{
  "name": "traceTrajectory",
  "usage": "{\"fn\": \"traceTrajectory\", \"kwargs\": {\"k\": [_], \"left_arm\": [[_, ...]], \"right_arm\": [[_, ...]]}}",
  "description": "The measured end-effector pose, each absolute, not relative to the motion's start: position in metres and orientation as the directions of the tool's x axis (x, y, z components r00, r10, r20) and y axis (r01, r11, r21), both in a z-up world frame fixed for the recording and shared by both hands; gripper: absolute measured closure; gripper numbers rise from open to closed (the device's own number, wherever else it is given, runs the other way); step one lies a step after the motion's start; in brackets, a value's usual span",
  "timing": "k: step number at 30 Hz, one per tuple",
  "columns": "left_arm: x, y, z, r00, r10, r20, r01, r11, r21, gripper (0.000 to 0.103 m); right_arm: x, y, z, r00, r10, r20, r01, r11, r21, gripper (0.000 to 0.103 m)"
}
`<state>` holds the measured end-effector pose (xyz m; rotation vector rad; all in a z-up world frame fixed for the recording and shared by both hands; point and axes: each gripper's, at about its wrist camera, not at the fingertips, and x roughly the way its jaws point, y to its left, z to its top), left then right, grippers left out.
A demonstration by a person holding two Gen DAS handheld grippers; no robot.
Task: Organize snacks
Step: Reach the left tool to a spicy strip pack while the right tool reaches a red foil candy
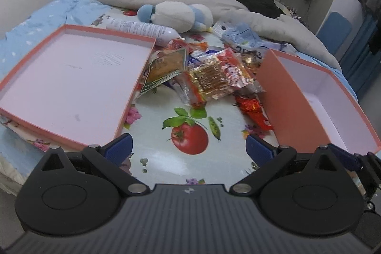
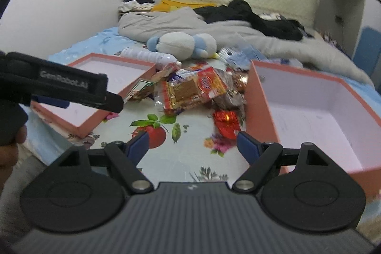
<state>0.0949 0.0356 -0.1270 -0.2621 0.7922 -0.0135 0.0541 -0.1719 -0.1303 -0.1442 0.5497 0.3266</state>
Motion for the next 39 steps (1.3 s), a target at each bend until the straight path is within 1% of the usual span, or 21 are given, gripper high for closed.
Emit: {"fn": "traceTrajectory", "kwargs": {"k": [2, 3, 4, 6, 7, 8, 10, 11, 15, 17, 19, 23, 27, 30, 33, 35, 36, 38, 39], "left_arm": [[0.101, 0.039, -0.132, 0.695, -0.125, -0.708, -0.081, 0.965, -0.25, 0.001], [0.104, 0.038, -0.133, 0.687, -0.108, -0.719, -0.091, 0.968, -0.233, 0.001], [0.106, 0.038, -0.133, 0.689, -0.103, -0.717, -0.094, 0.969, -0.23, 0.001], [0.113, 0.038, -0.138, 0.688, -0.122, -0.716, -0.085, 0.966, -0.246, 0.001], [0.117, 0.039, -0.14, 0.683, -0.131, -0.719, -0.088, 0.962, -0.259, 0.001], [0.122, 0.04, -0.144, 0.679, -0.15, -0.718, -0.091, 0.954, -0.286, 0.001], [0.132, 0.043, -0.151, 0.669, -0.188, -0.719, -0.097, 0.937, -0.335, 0.007], [0.138, 0.045, -0.155, 0.664, -0.214, -0.717, -0.097, 0.926, -0.366, 0.008], [0.163, 0.049, -0.171, 0.655, -0.263, -0.709, -0.119, 0.89, -0.441, 0.017], [0.177, 0.051, -0.179, 0.648, -0.296, -0.702, -0.126, 0.867, -0.482, 0.018], [0.19, 0.053, -0.186, 0.643, -0.292, -0.708, -0.172, 0.846, -0.505, 0.018], [0.213, 0.053, -0.196, 0.66, -0.284, -0.695, -0.226, 0.807, -0.545, 0.02], [0.232, 0.055, -0.21, 0.641, -0.29, -0.71, -0.27, 0.782, -0.563, 0.027], [0.24, 0.056, -0.216, 0.641, -0.304, -0.705, -0.282, 0.76, -0.585, 0.031], [0.247, 0.056, -0.218, 0.652, -0.299, -0.696, -0.277, 0.761, -0.587, 0.033], [0.253, 0.055, -0.22, 0.648, -0.285, -0.706, -0.282, 0.772, -0.569, 0.036], [0.254, 0.055, -0.222, 0.646, -0.281, -0.71, -0.288, 0.771, -0.567, 0.04], [0.259, 0.058, -0.226, 0.647, -0.286, -0.707, -0.296, 0.761, -0.578, 0.043], [0.26, 0.06, -0.228, 0.646, -0.286, -0.708, -0.3, 0.758, -0.58, 0.047]], "right_arm": [[0.058, -0.164, -0.134, 0.802, 0.274, -0.531, -0.368, 0.926, -0.079, 0.029], [0.06, -0.161, -0.136, 0.801, 0.275, -0.532, -0.38, 0.92, -0.097, 0.035], [0.061, -0.157, -0.138, 0.806, 0.268, -0.528, -0.385, 0.914, -0.123, 0.038], [0.064, -0.149, -0.145, 0.816, 0.243, -0.525, -0.387, 0.904, -0.182, 0.04], [0.067, -0.145, -0.149, 0.819, 0.227, -0.527, -0.385, 0.899, -0.21, 0.044], [0.07, -0.143, -0.153, 0.823, 0.211, -0.528, -0.38, 0.895, -0.235, 0.045], [0.081, -0.137, -0.165, 0.83, 0.165, -0.533, -0.364, 0.884, -0.294, 0.048], [0.085, -0.135, -0.169, 0.834, 0.146, -0.533, -0.355, 0.88, -0.315, 0.049], [0.109, -0.126, -0.188, 0.856, 0.061, -0.513, -0.309, 0.857, -0.413, 0.049], [0.123, -0.126, -0.197, 0.859, 0.033, -0.51, -0.292, 0.851, -0.437, 0.049], [0.133, -0.124, -0.205, 0.862, 0.008, -0.508, -0.28, 0.841, -0.462, 0.058], [0.149, -0.122, -0.22, 0.853, -0.029, -0.522, -0.27, 0.83, -0.488, 0.058], [0.161, -0.122, -0.229, 0.845, -0.053, -0.532, -0.264, 0.825, -0.5, 0.058], [0.168, -0.125, -0.233, 0.84, -0.067, -0.539, -0.253, 0.83, -0.497, 0.059], [0.172, -0.127, -0.235, 0.838, -0.075, -0.54, -0.243, 0.835, -0.493, 0.061], [0.174, -0.128, -0.236, 0.837, -0.078, -0.542, -0.239, 0.839, -0.489, 0.062], [0.175, -0.128, -0.237, 0.836, -0.077, -0.543, -0.239, 0.841, -0.486, 0.063], [0.175, -0.128, -0.238, 0.833, -0.074, -0.549, -0.244, 0.841, -0.483, 0.068], [0.175, -0.128, -0.239, 0.832, -0.072, -0.55, -0.246, 0.841, -0.482, 0.068]]}}
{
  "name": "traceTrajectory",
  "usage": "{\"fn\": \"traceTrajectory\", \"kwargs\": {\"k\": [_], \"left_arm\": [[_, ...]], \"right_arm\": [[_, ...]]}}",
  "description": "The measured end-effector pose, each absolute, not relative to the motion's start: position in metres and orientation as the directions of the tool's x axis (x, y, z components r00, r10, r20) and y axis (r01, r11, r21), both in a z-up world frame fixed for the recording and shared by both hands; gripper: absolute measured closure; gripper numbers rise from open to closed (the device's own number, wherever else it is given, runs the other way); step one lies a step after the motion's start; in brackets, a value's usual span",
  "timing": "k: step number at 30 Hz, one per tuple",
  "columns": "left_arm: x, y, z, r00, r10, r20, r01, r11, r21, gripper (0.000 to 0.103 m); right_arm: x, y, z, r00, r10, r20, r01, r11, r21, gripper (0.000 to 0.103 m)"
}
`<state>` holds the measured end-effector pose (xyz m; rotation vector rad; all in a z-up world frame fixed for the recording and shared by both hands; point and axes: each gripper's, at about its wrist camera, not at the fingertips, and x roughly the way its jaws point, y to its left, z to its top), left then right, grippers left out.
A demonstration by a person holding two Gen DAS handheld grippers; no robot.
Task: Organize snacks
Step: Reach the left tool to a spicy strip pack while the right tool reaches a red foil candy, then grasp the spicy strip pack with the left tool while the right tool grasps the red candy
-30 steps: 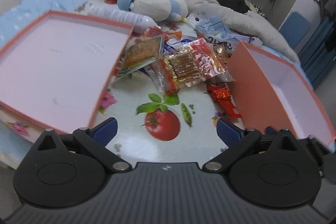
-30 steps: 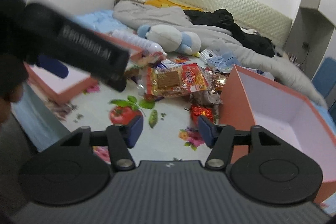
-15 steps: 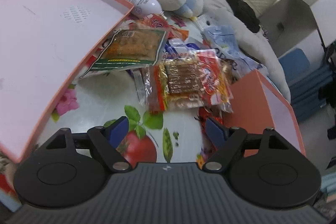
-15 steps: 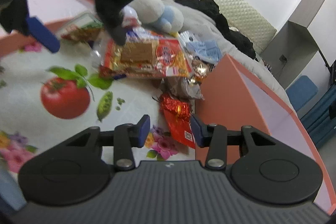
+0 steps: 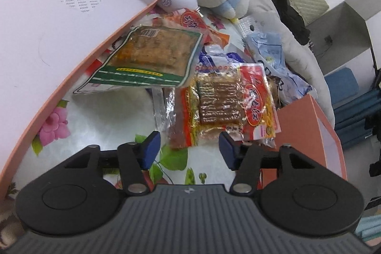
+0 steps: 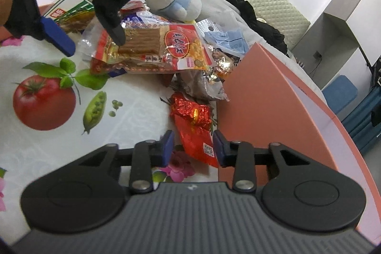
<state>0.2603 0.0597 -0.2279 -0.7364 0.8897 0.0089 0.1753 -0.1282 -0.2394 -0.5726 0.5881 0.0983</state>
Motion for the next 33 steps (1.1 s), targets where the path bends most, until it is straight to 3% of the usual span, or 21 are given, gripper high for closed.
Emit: {"fn": "traceTrajectory", "kwargs": {"k": [6, 9, 13, 16, 33], "left_arm": [[0.264, 0.066, -0.232, 0.647, -0.271, -0.713, -0.312, 0.759, -0.571, 0.074], [0.264, 0.067, -0.232, 0.646, -0.284, -0.708, -0.303, 0.756, -0.58, 0.088], [0.262, 0.062, -0.227, 0.656, -0.275, -0.703, -0.277, 0.779, -0.563, 0.098], [0.259, 0.055, -0.221, 0.66, -0.274, -0.7, -0.248, 0.799, -0.548, 0.1], [0.166, 0.045, -0.184, 0.641, -0.222, -0.734, -0.195, 0.878, -0.436, 0.103]], "right_arm": [[0.175, -0.127, -0.24, 0.829, -0.061, -0.555, -0.256, 0.842, -0.475, 0.075], [0.173, -0.126, -0.241, 0.834, -0.064, -0.548, -0.256, 0.835, -0.487, 0.083], [0.172, -0.128, -0.243, 0.833, -0.079, -0.547, -0.243, 0.837, -0.491, 0.09], [0.17, -0.131, -0.243, 0.83, -0.074, -0.552, -0.246, 0.841, -0.482, 0.096], [0.121, -0.143, -0.204, 0.8, 0.088, -0.593, -0.352, 0.869, -0.347, 0.099]]}}
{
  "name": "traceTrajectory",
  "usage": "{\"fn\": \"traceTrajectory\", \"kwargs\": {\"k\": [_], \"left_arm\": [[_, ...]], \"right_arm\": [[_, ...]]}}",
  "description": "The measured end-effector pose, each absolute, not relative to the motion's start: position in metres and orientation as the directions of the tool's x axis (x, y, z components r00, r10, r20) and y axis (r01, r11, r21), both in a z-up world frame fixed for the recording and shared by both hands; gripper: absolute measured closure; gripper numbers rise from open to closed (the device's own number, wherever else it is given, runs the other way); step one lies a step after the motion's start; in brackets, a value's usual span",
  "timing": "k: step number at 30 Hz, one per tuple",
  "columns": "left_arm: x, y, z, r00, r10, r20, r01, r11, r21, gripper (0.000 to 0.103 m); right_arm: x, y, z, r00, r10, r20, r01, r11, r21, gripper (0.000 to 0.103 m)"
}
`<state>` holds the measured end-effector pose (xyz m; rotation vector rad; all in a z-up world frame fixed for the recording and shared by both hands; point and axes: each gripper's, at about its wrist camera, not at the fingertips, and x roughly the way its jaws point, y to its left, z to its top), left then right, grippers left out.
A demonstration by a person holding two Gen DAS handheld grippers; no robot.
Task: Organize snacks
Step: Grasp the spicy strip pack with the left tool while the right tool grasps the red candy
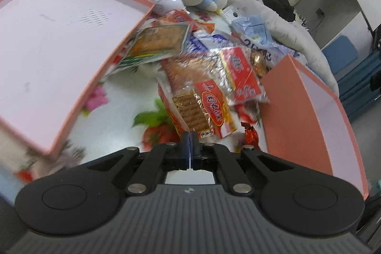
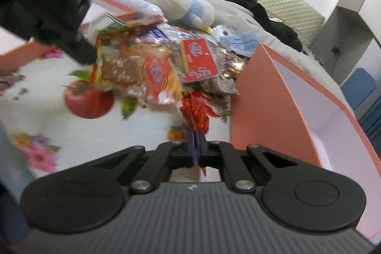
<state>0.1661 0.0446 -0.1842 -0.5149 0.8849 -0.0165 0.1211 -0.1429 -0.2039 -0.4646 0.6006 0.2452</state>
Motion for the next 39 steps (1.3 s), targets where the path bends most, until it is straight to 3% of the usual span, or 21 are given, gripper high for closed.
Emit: {"fn": "traceTrajectory", "kwargs": {"k": [15, 16, 17, 18, 19, 20, 21, 24, 26, 27, 31, 39], "left_arm": [[0.077, 0.06, -0.177, 0.547, -0.155, -0.823, -0.265, 0.9, -0.346, 0.099], [0.077, 0.061, -0.178, 0.53, -0.162, -0.833, -0.267, 0.9, -0.345, 0.092], [0.078, 0.063, -0.178, 0.507, -0.176, -0.843, -0.266, 0.899, -0.348, 0.085], [0.08, 0.065, -0.179, 0.486, -0.204, -0.85, -0.251, 0.899, -0.359, 0.062], [0.081, 0.065, -0.177, 0.476, -0.226, -0.85, -0.225, 0.903, -0.366, 0.044], [0.081, 0.064, -0.172, 0.483, -0.222, -0.847, -0.193, 0.917, -0.35, 0.039], [0.081, 0.062, -0.165, 0.491, -0.203, -0.847, -0.149, 0.938, -0.312, 0.034], [0.087, 0.058, -0.147, 0.515, -0.198, -0.834, -0.005, 0.972, -0.234, 0.03], [0.092, 0.058, -0.136, 0.545, -0.213, -0.811, 0.091, 0.976, -0.195, 0.024], [0.096, 0.057, -0.132, 0.556, -0.222, -0.801, 0.138, 0.975, -0.174, 0.02], [0.116, 0.052, -0.125, 0.551, -0.276, -0.787, 0.316, 0.942, -0.109, 0.019], [0.168, 0.026, -0.155, 0.453, -0.301, -0.839, 0.565, 0.825, 0.009, 0.019]], "right_arm": [[0.069, -0.156, -0.191, 0.659, 0.27, -0.702, -0.507, 0.849, -0.15, 0.095], [0.07, -0.159, -0.191, 0.649, 0.289, -0.704, -0.508, 0.853, -0.119, 0.093], [0.071, -0.161, -0.191, 0.64, 0.307, -0.704, -0.51, 0.856, -0.09, 0.081], [0.071, -0.164, -0.19, 0.635, 0.324, -0.701, -0.508, 0.859, -0.062, 0.072], [0.072, -0.167, -0.189, 0.636, 0.341, -0.692, -0.503, 0.864, -0.036, 0.056], [0.072, -0.17, -0.187, 0.641, 0.357, -0.679, -0.494, 0.869, -0.009, 0.049], [0.072, -0.172, -0.185, 0.643, 0.367, -0.672, -0.488, 0.873, 0.009, 0.048], [0.075, -0.174, -0.181, 0.654, 0.382, -0.653, -0.469, 0.882, 0.045, 0.044], [0.077, -0.173, -0.181, 0.662, 0.375, -0.649, -0.462, 0.886, 0.04, 0.03], [0.079, -0.172, -0.183, 0.663, 0.368, -0.651, -0.461, 0.887, 0.032, 0.03], [0.088, -0.169, -0.187, 0.66, 0.34, -0.67, -0.442, 0.897, 0.019, 0.031], [0.117, -0.167, -0.193, 0.63, 0.291, -0.72, -0.337, 0.938, 0.083, 0.03]]}}
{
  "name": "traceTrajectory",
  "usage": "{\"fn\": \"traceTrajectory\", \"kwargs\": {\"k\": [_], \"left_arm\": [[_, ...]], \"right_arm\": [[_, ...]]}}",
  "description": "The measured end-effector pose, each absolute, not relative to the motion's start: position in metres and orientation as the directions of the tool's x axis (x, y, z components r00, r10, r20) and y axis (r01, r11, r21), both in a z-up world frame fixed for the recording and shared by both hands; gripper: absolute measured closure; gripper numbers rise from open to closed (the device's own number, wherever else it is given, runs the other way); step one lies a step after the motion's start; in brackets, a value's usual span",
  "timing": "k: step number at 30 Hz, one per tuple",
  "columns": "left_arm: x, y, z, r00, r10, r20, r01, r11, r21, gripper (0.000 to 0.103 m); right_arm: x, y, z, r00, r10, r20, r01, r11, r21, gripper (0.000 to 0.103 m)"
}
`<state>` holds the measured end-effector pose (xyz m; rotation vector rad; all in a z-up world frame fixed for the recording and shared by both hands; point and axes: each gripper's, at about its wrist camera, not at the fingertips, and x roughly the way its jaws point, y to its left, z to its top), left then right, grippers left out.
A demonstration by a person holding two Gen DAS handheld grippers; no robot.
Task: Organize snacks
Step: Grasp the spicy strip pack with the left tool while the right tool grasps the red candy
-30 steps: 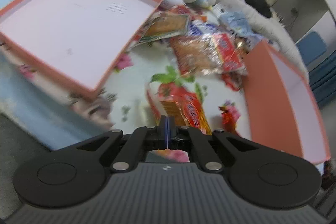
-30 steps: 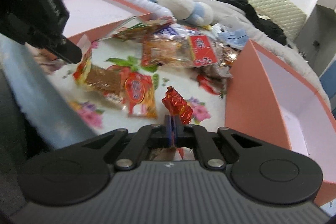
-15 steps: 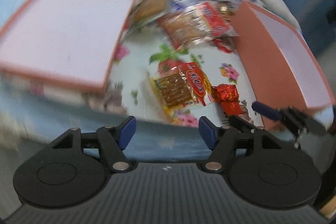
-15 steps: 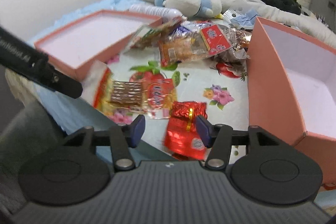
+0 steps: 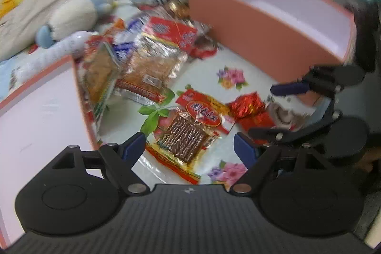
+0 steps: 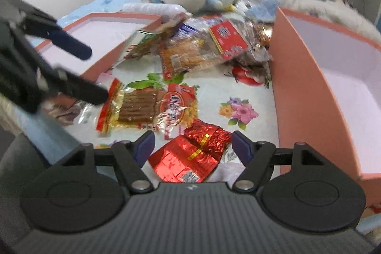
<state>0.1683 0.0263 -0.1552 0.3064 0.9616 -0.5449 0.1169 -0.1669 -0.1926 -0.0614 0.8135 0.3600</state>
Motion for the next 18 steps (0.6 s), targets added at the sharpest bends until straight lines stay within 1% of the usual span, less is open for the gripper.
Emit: {"fn": "traceTrajectory", "kwargs": {"k": [7, 10, 13, 16, 18], "left_arm": [[0.197, 0.013, -0.196, 0.353, -0.296, -0.887, 0.731, 0.679, 0.065, 0.019], [0.202, 0.011, -0.213, 0.326, -0.281, -0.902, 0.762, 0.643, 0.075, 0.019], [0.204, 0.008, -0.226, 0.328, -0.269, -0.906, 0.782, 0.616, 0.1, 0.019], [0.21, 0.011, -0.229, 0.32, -0.3, -0.899, 0.773, 0.631, 0.065, 0.019], [0.214, 0.013, -0.23, 0.307, -0.31, -0.9, 0.755, 0.655, 0.032, 0.02]], "right_arm": [[0.141, -0.166, -0.207, 0.564, 0.253, -0.786, -0.242, 0.961, 0.136, 0.031], [0.148, -0.166, -0.21, 0.528, 0.264, -0.807, -0.21, 0.962, 0.177, 0.031], [0.152, -0.162, -0.214, 0.518, 0.241, -0.821, -0.205, 0.967, 0.155, 0.031], [0.157, -0.163, -0.216, 0.527, 0.223, -0.82, -0.193, 0.971, 0.14, 0.032], [0.158, -0.16, -0.216, 0.531, 0.209, -0.821, -0.204, 0.972, 0.115, 0.035]]}}
